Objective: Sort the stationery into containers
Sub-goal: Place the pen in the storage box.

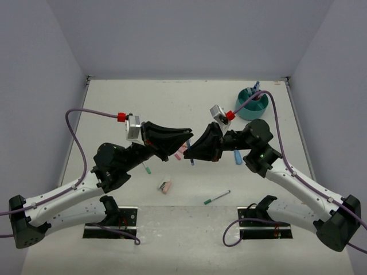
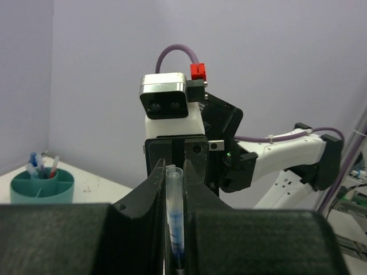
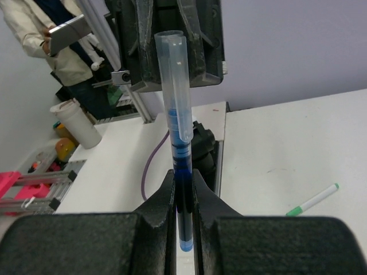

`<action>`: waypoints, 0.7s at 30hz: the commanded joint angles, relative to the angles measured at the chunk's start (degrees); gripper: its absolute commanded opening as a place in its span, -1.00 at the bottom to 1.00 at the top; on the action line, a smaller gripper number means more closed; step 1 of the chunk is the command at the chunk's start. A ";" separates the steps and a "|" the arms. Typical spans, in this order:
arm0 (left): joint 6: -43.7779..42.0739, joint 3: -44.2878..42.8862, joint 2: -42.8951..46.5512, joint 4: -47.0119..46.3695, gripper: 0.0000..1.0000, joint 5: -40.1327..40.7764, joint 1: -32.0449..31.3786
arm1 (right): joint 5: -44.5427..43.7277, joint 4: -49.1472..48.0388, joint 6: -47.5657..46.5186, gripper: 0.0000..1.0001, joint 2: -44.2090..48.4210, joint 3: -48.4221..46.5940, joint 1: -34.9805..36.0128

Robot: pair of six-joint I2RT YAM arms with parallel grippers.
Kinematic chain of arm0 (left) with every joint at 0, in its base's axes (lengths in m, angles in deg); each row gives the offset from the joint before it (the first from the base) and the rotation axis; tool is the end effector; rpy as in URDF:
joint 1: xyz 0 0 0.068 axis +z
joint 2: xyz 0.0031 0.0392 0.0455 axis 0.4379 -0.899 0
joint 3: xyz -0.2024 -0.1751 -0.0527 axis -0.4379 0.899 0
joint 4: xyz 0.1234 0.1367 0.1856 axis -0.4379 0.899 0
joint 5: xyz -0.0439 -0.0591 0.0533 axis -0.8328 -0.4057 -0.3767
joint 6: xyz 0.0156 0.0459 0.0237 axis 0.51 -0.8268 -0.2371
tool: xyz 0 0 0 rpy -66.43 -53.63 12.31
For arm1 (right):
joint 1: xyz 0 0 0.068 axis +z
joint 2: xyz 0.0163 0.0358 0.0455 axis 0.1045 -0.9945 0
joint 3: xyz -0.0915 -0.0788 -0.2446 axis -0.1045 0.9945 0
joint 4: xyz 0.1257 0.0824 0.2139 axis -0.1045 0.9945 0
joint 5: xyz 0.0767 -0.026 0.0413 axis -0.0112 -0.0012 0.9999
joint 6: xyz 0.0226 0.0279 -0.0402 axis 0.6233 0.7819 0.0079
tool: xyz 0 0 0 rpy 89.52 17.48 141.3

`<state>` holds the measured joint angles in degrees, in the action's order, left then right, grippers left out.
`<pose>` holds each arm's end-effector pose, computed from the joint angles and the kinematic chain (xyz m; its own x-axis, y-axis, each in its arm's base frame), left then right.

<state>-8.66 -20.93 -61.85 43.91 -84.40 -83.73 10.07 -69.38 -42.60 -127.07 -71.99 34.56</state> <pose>0.1015 -0.1714 0.3950 -0.1552 -0.5213 -0.8391 0.9303 0.2086 -0.3016 0.1537 0.1702 0.3773 -0.3231 0.1003 -0.9410 -0.9387 -0.1605 0.3052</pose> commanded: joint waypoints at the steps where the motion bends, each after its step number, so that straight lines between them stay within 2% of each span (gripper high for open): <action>1: -1.58 -5.24 -1.00 29.58 -0.93 8.31 -1.67 | -15.28 -1.80 -3.88 -1.00 -1.46 -1.39 -1.73; 2: -1.63 -7.78 -1.05 34.21 -0.63 12.52 -1.72 | -16.19 -1.37 -4.45 -1.00 -1.32 -0.38 -1.82; 3: -1.31 -10.36 -1.08 37.96 -0.21 17.20 -1.72 | -17.79 -0.69 -5.13 -1.00 -1.21 0.62 -1.90; 4: -0.44 -13.00 -1.08 40.41 0.41 22.59 -1.67 | -20.42 0.35 -5.95 -1.00 -1.16 1.61 -1.96; 5: 0.71 -15.28 -0.88 42.36 0.74 27.20 -1.66 | -23.37 1.24 -6.36 -1.00 -1.23 2.22 -2.41; 6: 2.05 -17.49 -0.60 44.32 1.00 31.75 -1.66 | -26.48 2.17 -6.67 -1.00 -1.35 2.69 -3.01; 9: 9.89 -24.32 0.67 53.53 1.00 48.81 -1.69 | -39.52 5.85 -7.41 -1.00 -2.34 2.41 -7.11; 11: 12.31 -24.83 3.08 57.54 1.00 53.79 -1.66 | -51.44 9.24 -7.90 -1.00 -3.05 1.50 -11.11; 12: 12.04 -24.55 3.40 58.13 1.00 54.40 -1.66 | -54.60 9.55 -8.06 -1.00 -3.24 1.47 -12.15; 14: 10.87 -23.01 5.24 60.75 1.00 54.71 -1.66 | -66.35 8.51 -11.35 -1.00 -4.84 0.72 -17.95; 17: 10.31 -21.41 5.33 67.73 1.00 53.24 -1.66 | -78.86 2.26 -15.25 -1.00 -10.72 -0.89 -25.15; 19: 9.15 -20.35 5.17 69.31 1.00 50.17 -1.66 | -78.73 1.71 -14.98 -1.00 -17.65 -5.70 -31.58; 21: 8.45 -19.17 5.29 70.79 1.00 48.38 -1.66 | -79.10 1.46 -14.97 -1.00 -22.46 -9.10 -34.78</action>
<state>0.43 -42.63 -55.08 106.00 -35.10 -85.28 -57.16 -63.33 -54.76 -142.28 -73.86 5.86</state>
